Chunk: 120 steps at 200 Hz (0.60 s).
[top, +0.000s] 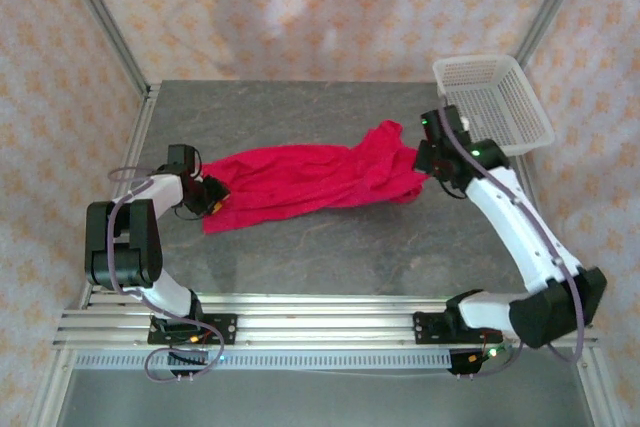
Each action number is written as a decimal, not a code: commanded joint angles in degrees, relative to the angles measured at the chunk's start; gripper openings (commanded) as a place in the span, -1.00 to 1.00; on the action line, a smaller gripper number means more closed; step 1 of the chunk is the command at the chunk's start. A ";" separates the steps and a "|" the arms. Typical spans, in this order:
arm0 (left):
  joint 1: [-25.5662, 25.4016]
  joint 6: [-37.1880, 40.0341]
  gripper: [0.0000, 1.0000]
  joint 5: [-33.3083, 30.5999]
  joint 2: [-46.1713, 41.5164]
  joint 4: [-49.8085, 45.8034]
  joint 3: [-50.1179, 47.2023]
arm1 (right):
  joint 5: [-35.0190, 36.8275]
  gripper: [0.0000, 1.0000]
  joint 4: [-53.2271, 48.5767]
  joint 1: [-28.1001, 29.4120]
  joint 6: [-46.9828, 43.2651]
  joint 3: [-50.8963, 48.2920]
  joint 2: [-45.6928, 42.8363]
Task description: Fold the inside-out t-shirt
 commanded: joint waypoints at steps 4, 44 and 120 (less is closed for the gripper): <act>-0.29 2.10 -0.29 -1.78 -3.77 -4.61 2.23 | 4.37 -1.00 -1.37 -1.81 -0.87 -0.83 -0.79; -0.28 4.25 0.07 -3.55 -9.28 -10.16 2.37 | -0.55 -1.00 4.83 -1.85 1.61 -5.75 2.47; -0.35 4.79 -0.11 -13.50 -11.58 -11.50 -0.79 | -1.14 -1.00 6.67 -1.84 1.08 -7.22 5.71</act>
